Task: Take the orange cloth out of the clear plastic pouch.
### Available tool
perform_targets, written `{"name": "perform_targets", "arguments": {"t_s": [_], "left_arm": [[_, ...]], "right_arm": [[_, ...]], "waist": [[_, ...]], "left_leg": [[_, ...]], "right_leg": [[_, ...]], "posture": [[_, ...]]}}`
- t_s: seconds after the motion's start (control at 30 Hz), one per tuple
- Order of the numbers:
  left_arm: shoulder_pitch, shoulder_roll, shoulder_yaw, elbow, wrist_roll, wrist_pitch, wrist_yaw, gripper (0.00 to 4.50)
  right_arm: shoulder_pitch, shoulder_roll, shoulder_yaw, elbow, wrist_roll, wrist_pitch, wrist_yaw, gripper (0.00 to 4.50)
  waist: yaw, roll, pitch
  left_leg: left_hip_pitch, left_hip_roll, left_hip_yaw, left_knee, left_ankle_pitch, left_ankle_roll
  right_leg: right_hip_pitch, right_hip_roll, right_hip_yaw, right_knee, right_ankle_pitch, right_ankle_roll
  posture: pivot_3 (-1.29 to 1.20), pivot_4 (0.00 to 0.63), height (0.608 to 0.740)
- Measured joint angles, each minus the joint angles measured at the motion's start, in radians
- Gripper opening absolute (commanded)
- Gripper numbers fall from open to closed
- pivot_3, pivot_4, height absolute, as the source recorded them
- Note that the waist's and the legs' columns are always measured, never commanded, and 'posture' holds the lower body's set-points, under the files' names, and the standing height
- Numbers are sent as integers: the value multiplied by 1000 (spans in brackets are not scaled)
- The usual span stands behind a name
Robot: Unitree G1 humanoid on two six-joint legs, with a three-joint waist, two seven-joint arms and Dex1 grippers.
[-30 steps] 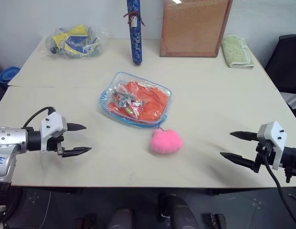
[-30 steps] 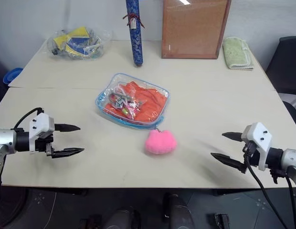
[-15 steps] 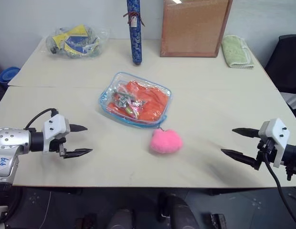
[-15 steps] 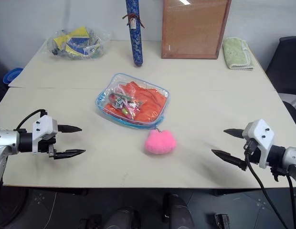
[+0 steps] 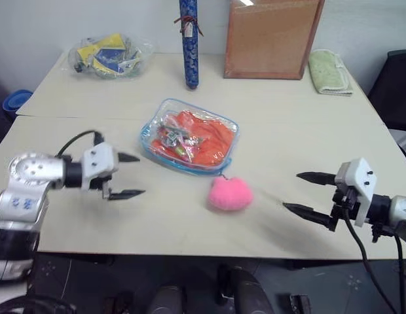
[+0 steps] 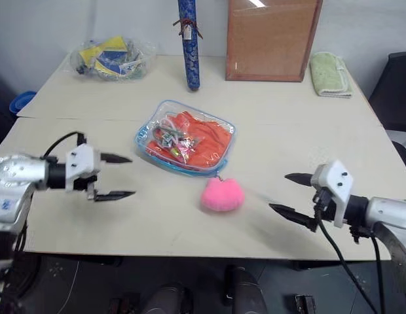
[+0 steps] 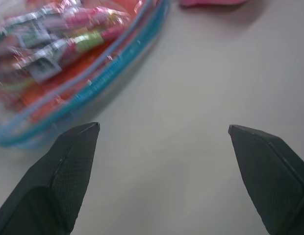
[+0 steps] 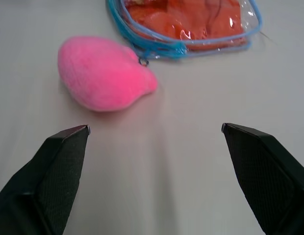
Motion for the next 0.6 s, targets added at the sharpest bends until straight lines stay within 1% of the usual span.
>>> {"name": "perform_targets", "arguments": {"t_s": [0.03, 0.13, 0.27, 0.4, 0.5, 0.6], "left_arm": [[-43, -12, -13, 27, 14, -23, -3, 4468], [-253, -79, -109, 223, 115, -173, -9, 4468], [-463, -157, -217, 518, 262, -423, 10, 4468], [-596, -240, -286, 777, 377, -591, 88, 4468], [-660, -275, -326, 904, 450, -676, 150, 4468], [-697, -305, -352, 989, 511, -715, 224, 4468]], "right_arm": [[-10, 6, 7, -16, 10, 14, -14, 4500], [-50, 33, 60, -91, 24, 43, -65, 4500], [-108, 66, 134, -150, 24, 72, -128, 4500], [-163, 84, 167, -165, 24, 99, -181, 4500], [-181, 86, 172, -180, 27, 112, -206, 4500], [-179, 86, 172, -191, 31, 125, -220, 4500]], "waist": [[0, 0, 0], [0, 0, 0], [-4, 0, 0], [-2, -1, 0], [-2, -1, 0], [-2, -2, 1]], "left_leg": [[0, 0, 0, 0, 0, 0], [-1, -2, 1, 1, 1, 0], [-1, -3, 6, 1, 1, 0], [-2, -3, 9, 1, 1, 0], [-3, -3, 8, 1, 1, 1], [-3, -2, 8, 1, 1, 2]], "right_leg": [[0, 0, 0, 0, 0, 0], [0, 1, -2, 1, 0, 0], [0, 1, -1, 1, 1, 1], [-1, 1, -2, 0, 1, 1], [-1, 1, -3, 0, 1, 2], [-1, 1, -3, 0, 1, 2]], "posture": [[0, 150, 740], [0, 150, 740], [0, 150, 740], [0, 150, 740], [0, 150, 740], [0, 150, 740]]}}
